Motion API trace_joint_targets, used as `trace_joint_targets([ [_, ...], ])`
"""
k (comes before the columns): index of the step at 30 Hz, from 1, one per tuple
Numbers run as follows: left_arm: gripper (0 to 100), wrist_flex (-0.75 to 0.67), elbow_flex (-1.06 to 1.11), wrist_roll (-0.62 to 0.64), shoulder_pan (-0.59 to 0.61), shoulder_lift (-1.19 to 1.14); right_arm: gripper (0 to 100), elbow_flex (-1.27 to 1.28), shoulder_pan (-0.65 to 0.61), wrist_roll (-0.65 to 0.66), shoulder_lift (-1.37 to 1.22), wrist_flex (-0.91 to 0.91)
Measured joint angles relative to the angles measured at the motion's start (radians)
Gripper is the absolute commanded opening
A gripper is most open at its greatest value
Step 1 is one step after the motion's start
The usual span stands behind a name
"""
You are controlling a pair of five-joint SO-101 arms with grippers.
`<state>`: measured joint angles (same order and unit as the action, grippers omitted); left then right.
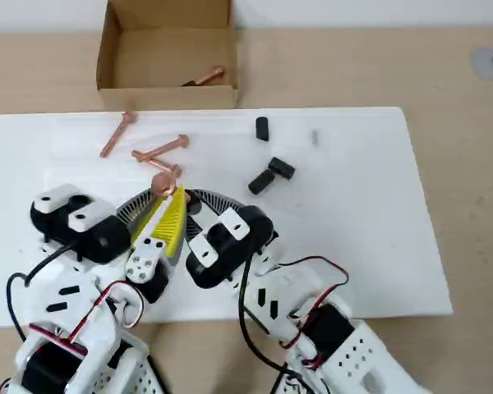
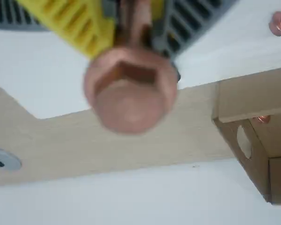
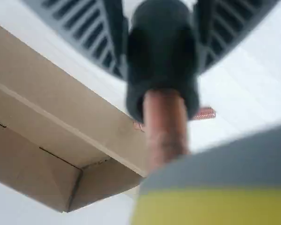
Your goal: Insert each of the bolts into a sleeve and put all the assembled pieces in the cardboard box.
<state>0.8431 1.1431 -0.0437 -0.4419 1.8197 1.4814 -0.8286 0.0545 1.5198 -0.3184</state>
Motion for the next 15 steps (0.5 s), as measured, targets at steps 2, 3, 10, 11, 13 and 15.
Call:
trace_joint_targets([
  [2,2,0.000,0.000,-0.003,-0.002,-0.002,0.9,0.000,0.000,0.000,0.000,0.000],
  [3,5,0.000,0.000,-0.005,-0.002,-0.003,0.9,0.000,0.000,0.000,0.000,0.000],
  [10,8,0.005,0.002,-0.008,-0.002,-0.006,0.9,0.000,-0.002,0.002,0.000,0.000],
  [11,9,0.011,0.002,-0.011,-0.002,-0.006,0.9,0.000,-0.002,0.002,0.000,0.000],
  [13,11,0.028,0.002,-0.014,-0.002,-0.006,0.9,0.000,-0.002,0.002,0.000,0.000],
  [15,12,0.064,0.002,-0.014,-0.002,-0.005,0.9,0.000,-0.002,0.002,0.000,0.000],
])
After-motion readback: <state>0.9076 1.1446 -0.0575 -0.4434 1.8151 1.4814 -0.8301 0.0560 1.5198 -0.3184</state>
